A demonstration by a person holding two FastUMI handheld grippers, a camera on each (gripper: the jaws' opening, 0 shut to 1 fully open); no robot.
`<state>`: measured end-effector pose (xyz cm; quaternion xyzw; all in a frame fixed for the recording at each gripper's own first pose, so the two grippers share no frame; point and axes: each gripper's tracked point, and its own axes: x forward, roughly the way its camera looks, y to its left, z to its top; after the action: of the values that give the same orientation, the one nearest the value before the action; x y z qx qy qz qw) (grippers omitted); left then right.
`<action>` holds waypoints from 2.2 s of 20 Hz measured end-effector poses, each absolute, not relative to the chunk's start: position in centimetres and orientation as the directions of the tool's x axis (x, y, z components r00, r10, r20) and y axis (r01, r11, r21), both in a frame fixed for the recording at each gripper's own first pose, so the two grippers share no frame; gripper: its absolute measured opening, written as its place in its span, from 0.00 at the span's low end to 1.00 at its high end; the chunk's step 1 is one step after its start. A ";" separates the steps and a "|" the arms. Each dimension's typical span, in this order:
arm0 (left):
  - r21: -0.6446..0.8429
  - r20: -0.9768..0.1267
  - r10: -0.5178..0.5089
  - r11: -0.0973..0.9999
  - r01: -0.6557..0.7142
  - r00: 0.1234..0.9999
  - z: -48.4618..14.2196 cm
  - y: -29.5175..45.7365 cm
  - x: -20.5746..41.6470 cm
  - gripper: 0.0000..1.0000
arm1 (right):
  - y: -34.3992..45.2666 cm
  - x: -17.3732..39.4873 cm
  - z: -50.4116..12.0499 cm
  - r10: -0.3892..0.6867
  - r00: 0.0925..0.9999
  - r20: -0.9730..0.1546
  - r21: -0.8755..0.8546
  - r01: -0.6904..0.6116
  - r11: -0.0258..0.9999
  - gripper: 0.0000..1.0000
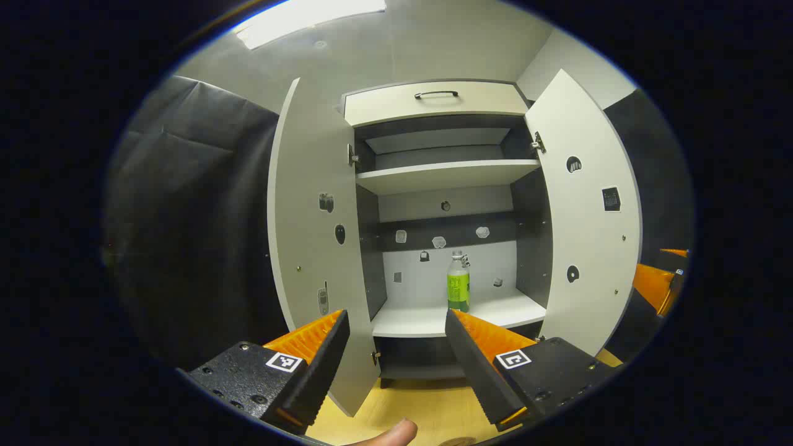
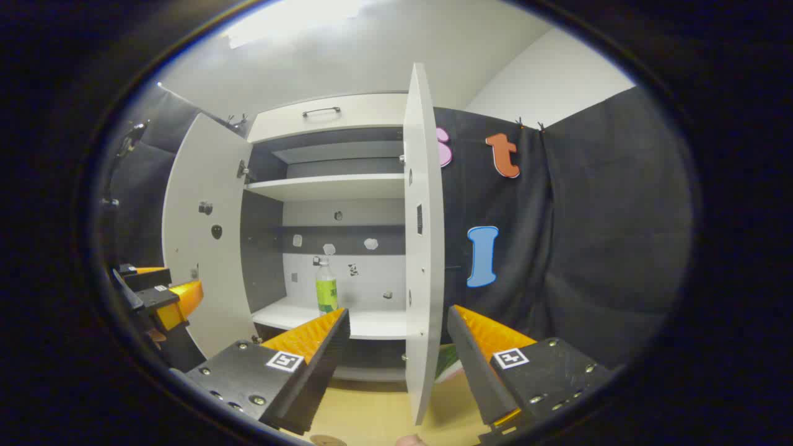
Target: Grasp the bottle in the cabinet with the left hand and place it on the coaster, then close the right door with the right hand and the left door with the left hand.
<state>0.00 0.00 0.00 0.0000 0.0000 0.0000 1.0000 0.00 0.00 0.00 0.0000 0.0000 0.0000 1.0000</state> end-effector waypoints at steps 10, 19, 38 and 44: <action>0.009 -0.022 -0.008 1.000 0.008 1.000 -1.3 2.4 2.6 0.98 | 3.7 1.9 -1.0 0.037 0.999 -0.013 -0.039 -0.037 0.999 0.95; -0.019 -0.051 -0.044 0.999 0.043 0.998 -2.3 1.9 3.1 0.98 | 4.0 2.0 -1.5 0.029 0.999 -0.035 -0.030 -0.030 0.999 0.95; -0.041 -0.053 -0.148 0.988 0.146 0.988 -3.4 -4.3 13.8 0.98 | 5.0 3.6 -0.9 0.017 1.000 -0.025 -0.061 -0.018 0.998 0.95; -0.098 -0.068 -0.199 0.976 0.192 0.978 -4.7 -8.3 19.5 0.98 | 5.1 4.1 -1.1 0.007 1.000 -0.030 -0.065 -0.009 0.998 0.96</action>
<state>19.55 -8.25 -4.66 -0.0453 0.0387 -0.0985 0.9934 4.13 5.08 -1.15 -0.0326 0.0148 0.0040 0.9993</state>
